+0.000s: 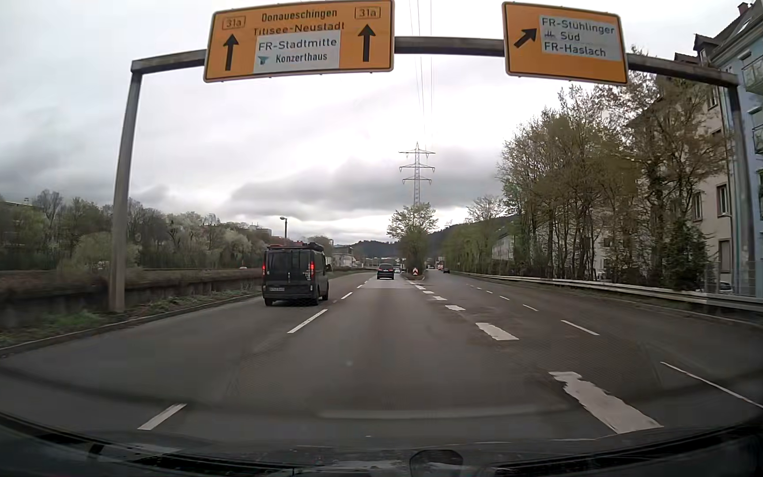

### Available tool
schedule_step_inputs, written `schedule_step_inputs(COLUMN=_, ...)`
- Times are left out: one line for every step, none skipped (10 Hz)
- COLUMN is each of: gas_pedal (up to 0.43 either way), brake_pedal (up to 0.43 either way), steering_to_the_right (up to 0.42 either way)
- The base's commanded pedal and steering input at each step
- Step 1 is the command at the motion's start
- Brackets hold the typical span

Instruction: Follow the waypoints while adhering to traffic rules and regulations

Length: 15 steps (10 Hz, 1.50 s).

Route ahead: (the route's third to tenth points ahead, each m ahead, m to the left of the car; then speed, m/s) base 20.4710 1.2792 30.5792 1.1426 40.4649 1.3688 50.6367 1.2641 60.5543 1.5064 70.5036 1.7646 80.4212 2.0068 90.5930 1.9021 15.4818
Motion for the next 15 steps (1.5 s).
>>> schedule_step_inputs(gas_pedal=0.079, brake_pedal=0.0, steering_to_the_right=-0.001)
schedule_step_inputs(gas_pedal=0.079, brake_pedal=0.0, steering_to_the_right=-0.001)
schedule_step_inputs(gas_pedal=0.079, brake_pedal=0.0, steering_to_the_right=-0.001)
schedule_step_inputs(gas_pedal=0.087, brake_pedal=0.0, steering_to_the_right=-0.001)
schedule_step_inputs(gas_pedal=0.087, brake_pedal=0.0, steering_to_the_right=-0.001)
schedule_step_inputs(gas_pedal=0.087, brake_pedal=0.0, steering_to_the_right=-0.001)
schedule_step_inputs(gas_pedal=0.087, brake_pedal=0.0, steering_to_the_right=-0.001)
schedule_step_inputs(gas_pedal=0.098, brake_pedal=0.0, steering_to_the_right=-0.001)
schedule_step_inputs(gas_pedal=0.098, brake_pedal=0.0, steering_to_the_right=-0.001)
schedule_step_inputs(gas_pedal=0.098, brake_pedal=0.0, steering_to_the_right=-0.001)
schedule_step_inputs(gas_pedal=0.11, brake_pedal=0.0, steering_to_the_right=-0.001)
schedule_step_inputs(gas_pedal=0.11, brake_pedal=0.0, steering_to_the_right=-0.001)
schedule_step_inputs(gas_pedal=0.118, brake_pedal=0.0, steering_to_the_right=-0.001)
schedule_step_inputs(gas_pedal=0.118, brake_pedal=0.0, steering_to_the_right=-0.001)
schedule_step_inputs(gas_pedal=0.118, brake_pedal=0.0, steering_to_the_right=-0.001)
